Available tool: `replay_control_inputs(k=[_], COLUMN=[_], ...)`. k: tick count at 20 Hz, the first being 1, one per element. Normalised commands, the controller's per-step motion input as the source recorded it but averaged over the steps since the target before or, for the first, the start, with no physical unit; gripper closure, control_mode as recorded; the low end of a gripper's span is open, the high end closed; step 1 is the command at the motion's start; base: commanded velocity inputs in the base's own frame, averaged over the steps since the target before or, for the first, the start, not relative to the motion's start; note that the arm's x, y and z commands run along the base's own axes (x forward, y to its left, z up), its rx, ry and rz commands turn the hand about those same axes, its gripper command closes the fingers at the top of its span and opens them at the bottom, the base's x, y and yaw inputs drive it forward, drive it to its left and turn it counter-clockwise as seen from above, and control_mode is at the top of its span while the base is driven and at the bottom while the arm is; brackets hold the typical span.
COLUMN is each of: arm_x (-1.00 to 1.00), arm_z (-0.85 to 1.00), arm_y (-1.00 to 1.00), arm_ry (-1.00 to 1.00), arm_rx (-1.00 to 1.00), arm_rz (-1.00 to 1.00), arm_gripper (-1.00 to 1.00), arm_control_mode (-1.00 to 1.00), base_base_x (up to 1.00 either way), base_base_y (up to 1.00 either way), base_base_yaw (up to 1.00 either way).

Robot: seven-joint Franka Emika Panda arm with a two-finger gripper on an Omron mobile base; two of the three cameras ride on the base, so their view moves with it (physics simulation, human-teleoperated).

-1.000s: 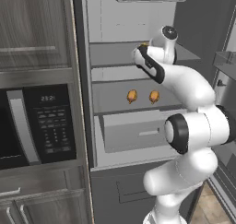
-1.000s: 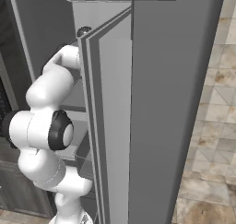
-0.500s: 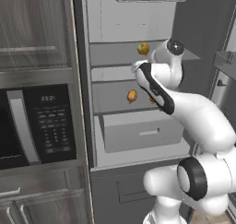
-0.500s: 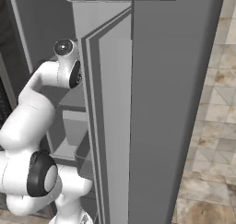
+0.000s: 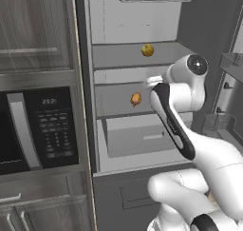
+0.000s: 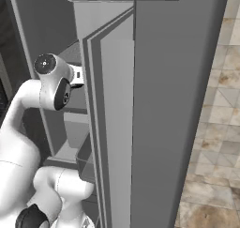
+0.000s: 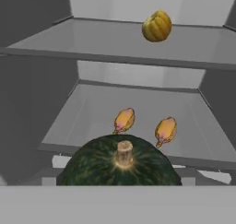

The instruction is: Place one squash and one chicken drumstick in each tupperware on the nearby counter, to pack two identical lunches.

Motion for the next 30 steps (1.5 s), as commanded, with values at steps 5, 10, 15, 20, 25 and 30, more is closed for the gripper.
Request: replay_control_inputs(k=[5,10,15,20,25,30], arm_x=[-1.00,0.00,0.00,0.00,0.00,0.00], arm_z=[0.00,0.00,0.00,0.00,0.00,0.00], arm_y=[0.00,0.00,0.00,0.00,0.00,0.00], arm_ry=[0.00,0.00,0.00,0.00,0.00,0.00], arm_rx=[0.00,0.00,0.00,0.00,0.00,0.00], arm_rz=[0.00,0.00,0.00,0.00,0.00,0.00], arm_gripper=[1.00,1.00,1.00,1.00,1.00,1.00], arm_control_mode=[-1.00,1.00,1.00,1.00,1.00,1.00], base_base_x=[0.00,-1.00,-0.89,-0.46,-0.01,-0.10], base_base_y=[0.00,0.01,0.07,0.45,0.98,1.00], base_base_yaw=[0.00,0.00,0.00,0.00,0.00,0.00])
